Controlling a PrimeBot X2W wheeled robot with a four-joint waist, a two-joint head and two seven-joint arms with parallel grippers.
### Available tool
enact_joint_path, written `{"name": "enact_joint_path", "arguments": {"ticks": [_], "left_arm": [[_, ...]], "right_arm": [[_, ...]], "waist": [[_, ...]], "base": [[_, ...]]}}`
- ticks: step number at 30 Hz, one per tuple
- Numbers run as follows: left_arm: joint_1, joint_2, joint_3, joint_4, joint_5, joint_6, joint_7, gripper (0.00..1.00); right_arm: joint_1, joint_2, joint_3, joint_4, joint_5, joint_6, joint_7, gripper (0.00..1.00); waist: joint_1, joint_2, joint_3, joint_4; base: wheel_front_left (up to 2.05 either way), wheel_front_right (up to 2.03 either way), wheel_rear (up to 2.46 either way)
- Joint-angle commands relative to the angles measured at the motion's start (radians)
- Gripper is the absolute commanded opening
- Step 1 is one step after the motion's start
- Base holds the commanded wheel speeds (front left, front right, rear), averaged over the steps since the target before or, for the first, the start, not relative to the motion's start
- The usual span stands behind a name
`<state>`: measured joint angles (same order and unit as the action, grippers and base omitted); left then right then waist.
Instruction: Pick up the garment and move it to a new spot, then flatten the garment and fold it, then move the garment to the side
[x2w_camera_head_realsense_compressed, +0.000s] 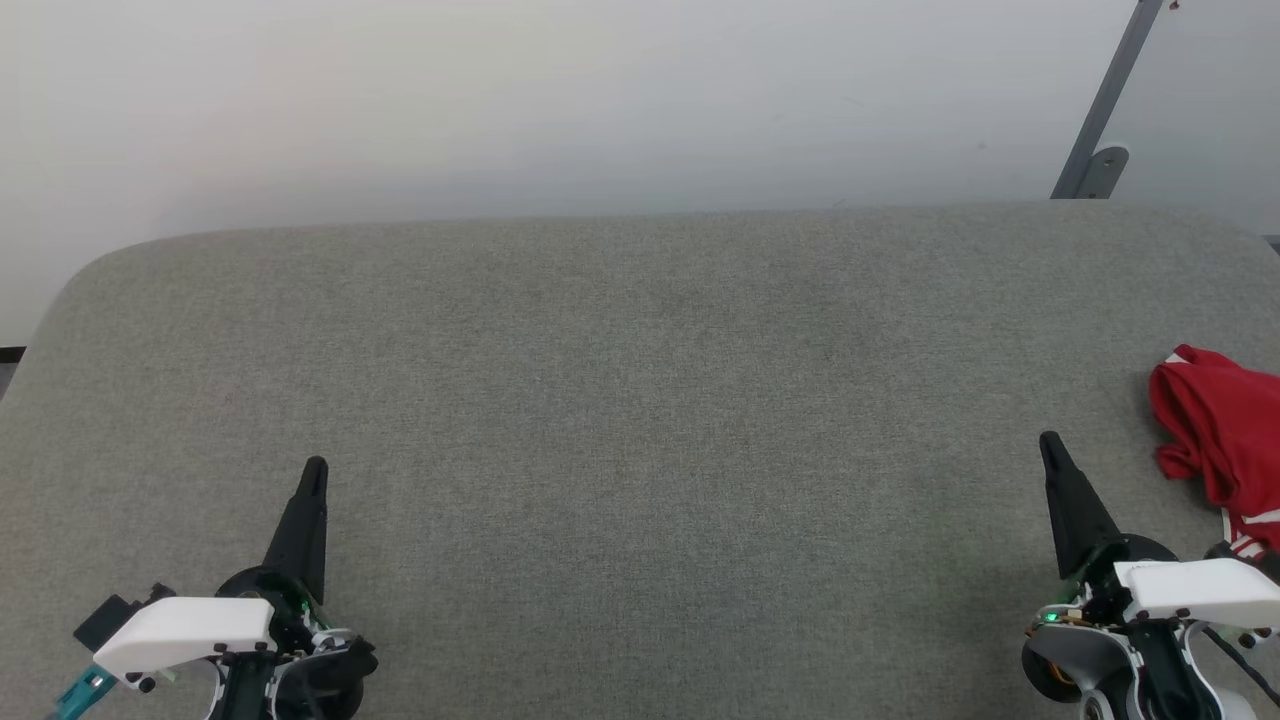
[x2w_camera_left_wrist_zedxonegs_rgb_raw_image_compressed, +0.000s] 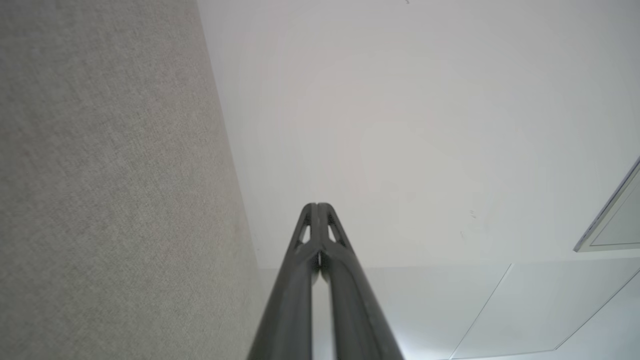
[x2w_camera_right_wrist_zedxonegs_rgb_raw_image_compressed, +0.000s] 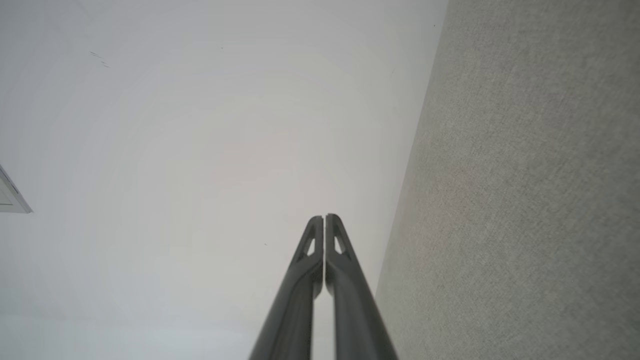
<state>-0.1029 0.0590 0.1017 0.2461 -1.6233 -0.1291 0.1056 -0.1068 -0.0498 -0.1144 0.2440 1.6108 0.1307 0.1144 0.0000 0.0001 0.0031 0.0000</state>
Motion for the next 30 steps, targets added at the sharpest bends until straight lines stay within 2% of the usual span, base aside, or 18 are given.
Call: {"name": "enact_joint_path", "arguments": {"ticks": [1, 30], "left_arm": [[-0.012, -0.002, 0.004, -0.001, 0.003, -0.003, 0.003, 0.00], [-0.012, -0.005, 0.008, 0.000, 0.006, -0.003, 0.006, 0.00]], "right_arm": [[-0.005, 0.002, 0.000, 0.003, 0.004, 0.000, 0.002, 0.00], [-0.005, 0.002, 0.000, 0.003, 0.004, 0.000, 0.002, 0.00]], "waist": [[0.0000, -0.0001, 0.000, 0.000], [0.0000, -0.0001, 0.000, 0.000]], "base": [[0.00, 0.00, 0.00], [0.00, 0.00, 0.00]]}}
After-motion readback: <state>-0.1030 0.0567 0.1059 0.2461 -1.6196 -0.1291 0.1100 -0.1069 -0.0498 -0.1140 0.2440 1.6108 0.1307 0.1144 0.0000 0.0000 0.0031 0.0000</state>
